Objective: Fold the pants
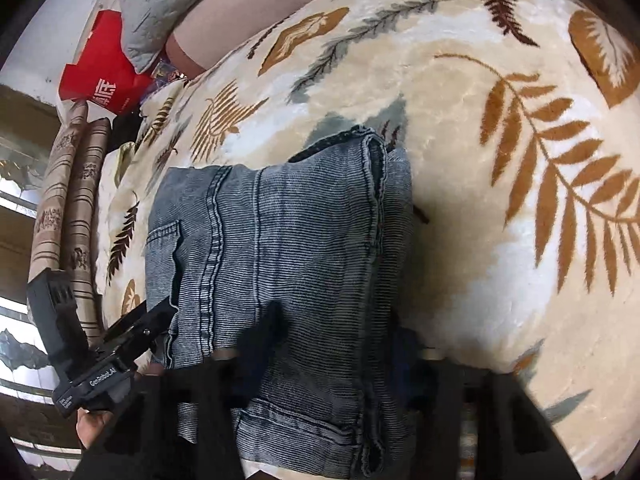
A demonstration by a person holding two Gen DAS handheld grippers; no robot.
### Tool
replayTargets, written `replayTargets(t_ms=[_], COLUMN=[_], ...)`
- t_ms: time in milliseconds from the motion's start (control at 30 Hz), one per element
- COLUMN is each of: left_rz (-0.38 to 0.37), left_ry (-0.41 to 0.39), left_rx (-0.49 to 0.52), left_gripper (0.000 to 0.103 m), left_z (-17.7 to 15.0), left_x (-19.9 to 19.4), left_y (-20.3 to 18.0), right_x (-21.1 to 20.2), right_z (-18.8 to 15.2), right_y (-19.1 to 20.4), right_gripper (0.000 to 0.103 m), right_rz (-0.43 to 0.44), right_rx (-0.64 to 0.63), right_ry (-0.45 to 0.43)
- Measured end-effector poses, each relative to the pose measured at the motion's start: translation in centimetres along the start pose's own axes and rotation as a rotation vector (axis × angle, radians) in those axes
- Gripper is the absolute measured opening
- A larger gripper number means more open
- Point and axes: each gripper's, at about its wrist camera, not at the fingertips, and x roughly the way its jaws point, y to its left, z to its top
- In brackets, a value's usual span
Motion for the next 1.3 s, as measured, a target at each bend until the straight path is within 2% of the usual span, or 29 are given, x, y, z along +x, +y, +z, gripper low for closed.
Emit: replayTargets(t_ms=[33,100,167,300,400,467,633,733,867,933,1000,1033,1067,1100,1133,1200,1267,1300], left_rz=[-0.02,0.02,0.031,-0.033,-0.064,-0.06,0.001,0.041,0.101,0.115,0.148,0.177,0.212,0.225,0.223,0.223,0.226,0.218], left_ry=[0.01,-0.005,-0.012,-0.023,-0.072,-0.139,-0.282,-0.307,-0.27,-0.24,-0.184,-0.139,-0.086,-0.053,-0.078,-0.123,-0.184,-0.214], left_rx=[0.032,0.091,0.113,0.079,0.089,0.095,0.123,0.114,0.084,0.075,0.048,0.04,0.033,0.019,-0.003,-0.035,-0.05,-0.04], left_gripper=[0.055,0.038,0.032,0.022,0.02,0.019,0.02,0.02,0.021,0.022,0.03,0.035,0.046,0.059,0.062,0.07,0.073,0.078], left_z=[0.0,0.0,0.0,0.4,1.3,2.5,6.4,8.6,10.5,10.2,9.4,9.1,8.6,8.0,7.6,6.9,6.0,5.5], left_x=[0.0,-0.5,-0.9,-1.9,-3.7,-5.8,-10.5,-11.0,-8.3,-6.6,-3.6,-1.8,0.0,1.2,0.8,-1.3,-3.9,-5.0], left_y=[-0.6,-1.9,-2.3,-1.1,-1.2,-1.1,0.2,1.7,4.3,5.3,6.5,7.0,7.6,8.3,8.7,9.1,8.9,8.7], right_x=[-0.3,-1.0,-1.7,-3.9,-5.5,-6.7,-9.1,-8.5,-5.1,-2.6,0.5,2.3,4.1,5.9,6.9,6.5,4.3,2.9], right_z=[-0.2,-0.4,-0.6,-1.0,-0.9,-0.3,3.0,5.9,8.8,9.3,9.4,9.3,9.2,9.1,8.9,8.2,7.4,6.9], right_y=[0.0,0.3,1.1,2.8,4.9,6.4,10.4,12.2,12.7,12.5,11.8,11.3,10.8,10.3,9.9,9.7,10.6,11.2], right_gripper=[0.023,0.018,0.016,0.015,0.015,0.015,0.015,0.015,0.015,0.015,0.016,0.02,0.024,0.028,0.035,0.038,0.049,0.051], right_rz=[0.011,0.005,-0.001,0.025,0.04,0.049,0.107,0.129,0.142,0.138,0.1,0.067,0.01,-0.086,-0.155,-0.168,-0.199,-0.205], right_rx=[-0.002,-0.02,-0.045,-0.097,-0.145,-0.179,-0.241,-0.273,-0.26,-0.256,-0.226,-0.22,-0.224,-0.229,-0.24,-0.252,-0.283,-0.299], right_ry=[-0.004,-0.019,-0.035,-0.078,-0.115,-0.145,-0.242,-0.276,-0.253,-0.226,-0.194,-0.169,-0.135,-0.095,-0.081,-0.109,-0.175,-0.214])
